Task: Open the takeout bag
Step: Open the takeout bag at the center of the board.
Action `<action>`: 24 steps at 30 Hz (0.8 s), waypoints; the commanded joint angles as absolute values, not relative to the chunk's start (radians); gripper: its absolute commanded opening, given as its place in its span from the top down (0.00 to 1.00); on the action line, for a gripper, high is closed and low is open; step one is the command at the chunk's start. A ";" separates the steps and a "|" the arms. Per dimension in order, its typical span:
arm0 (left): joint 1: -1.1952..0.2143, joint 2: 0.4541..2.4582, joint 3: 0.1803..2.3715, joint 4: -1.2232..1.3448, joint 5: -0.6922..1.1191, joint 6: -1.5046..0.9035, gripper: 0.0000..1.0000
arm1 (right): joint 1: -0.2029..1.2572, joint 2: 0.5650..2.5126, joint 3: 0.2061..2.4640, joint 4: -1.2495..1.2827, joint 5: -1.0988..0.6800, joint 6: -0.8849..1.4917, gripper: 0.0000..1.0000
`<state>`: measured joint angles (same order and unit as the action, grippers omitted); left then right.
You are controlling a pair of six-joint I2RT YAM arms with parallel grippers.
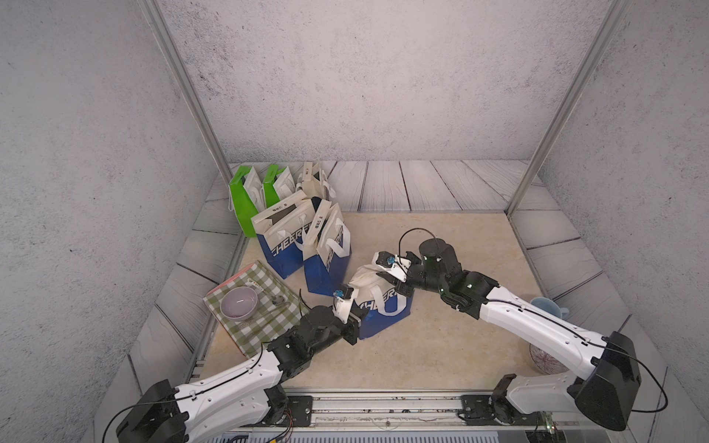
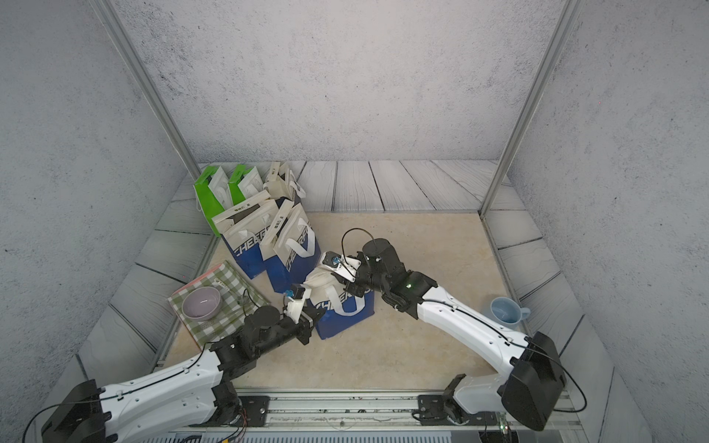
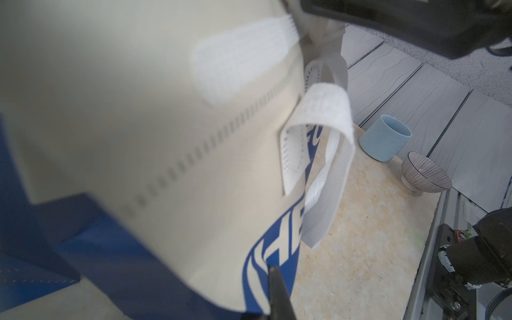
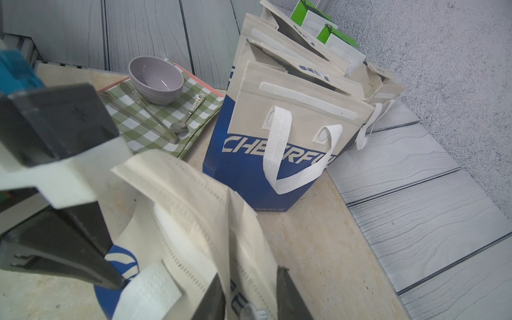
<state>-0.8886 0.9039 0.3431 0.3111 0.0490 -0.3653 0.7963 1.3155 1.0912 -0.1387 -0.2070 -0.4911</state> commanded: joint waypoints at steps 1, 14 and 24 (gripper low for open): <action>-0.895 0.897 0.339 0.306 0.063 -0.371 1.00 | 0.811 1.294 1.058 -0.094 -0.174 -0.508 0.70; -0.896 0.890 0.339 0.302 0.060 -0.374 1.00 | 0.823 1.253 0.962 0.005 -0.227 -0.540 0.89; -0.896 0.876 0.337 0.287 0.053 -0.369 1.00 | 0.824 1.285 1.046 -0.059 -0.134 -0.523 1.00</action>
